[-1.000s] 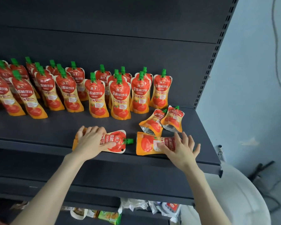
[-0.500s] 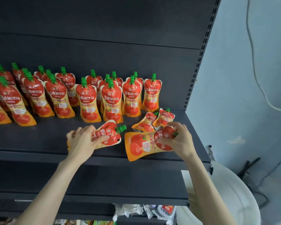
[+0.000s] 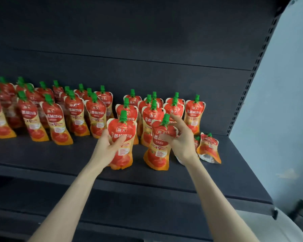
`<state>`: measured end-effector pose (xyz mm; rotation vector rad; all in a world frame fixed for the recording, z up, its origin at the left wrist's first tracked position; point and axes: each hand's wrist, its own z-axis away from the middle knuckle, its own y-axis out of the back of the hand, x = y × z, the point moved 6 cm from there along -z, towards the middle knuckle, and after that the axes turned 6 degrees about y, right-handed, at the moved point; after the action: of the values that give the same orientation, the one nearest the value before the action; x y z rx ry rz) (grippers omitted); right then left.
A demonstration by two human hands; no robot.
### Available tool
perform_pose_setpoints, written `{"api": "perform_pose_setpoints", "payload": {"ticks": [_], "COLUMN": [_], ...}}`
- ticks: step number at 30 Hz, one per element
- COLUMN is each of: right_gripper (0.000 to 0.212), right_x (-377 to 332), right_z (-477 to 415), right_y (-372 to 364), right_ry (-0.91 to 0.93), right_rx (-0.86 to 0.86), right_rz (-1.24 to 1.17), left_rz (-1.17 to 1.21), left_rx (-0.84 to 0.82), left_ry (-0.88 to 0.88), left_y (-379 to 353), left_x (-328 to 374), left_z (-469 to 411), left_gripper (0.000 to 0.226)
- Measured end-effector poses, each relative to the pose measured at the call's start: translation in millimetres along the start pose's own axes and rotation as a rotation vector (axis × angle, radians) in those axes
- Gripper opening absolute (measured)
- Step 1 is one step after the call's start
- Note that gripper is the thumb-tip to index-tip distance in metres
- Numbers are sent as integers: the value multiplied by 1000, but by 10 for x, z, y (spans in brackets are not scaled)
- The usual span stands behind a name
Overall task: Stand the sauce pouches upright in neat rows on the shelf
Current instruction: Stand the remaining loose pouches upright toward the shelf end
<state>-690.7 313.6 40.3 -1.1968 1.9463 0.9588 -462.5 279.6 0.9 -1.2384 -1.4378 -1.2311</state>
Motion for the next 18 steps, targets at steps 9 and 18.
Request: {"api": "perform_pose_setpoints", "payload": {"ticks": [9,18], "right_gripper": [44,44], "right_x": [373,768], "right_z": [72,263], "right_y": [-667,-814], "right_ry": [-125,-249], "right_rx": [12,120], "right_rz": [-87,-57], "left_rz": [71,0], "left_rx": [-226,-318], "left_ry": [-1,-9], "left_y": [187,264], "left_x": [-346,-589], "left_z": [-370,-545], "left_gripper": [48,48]}}
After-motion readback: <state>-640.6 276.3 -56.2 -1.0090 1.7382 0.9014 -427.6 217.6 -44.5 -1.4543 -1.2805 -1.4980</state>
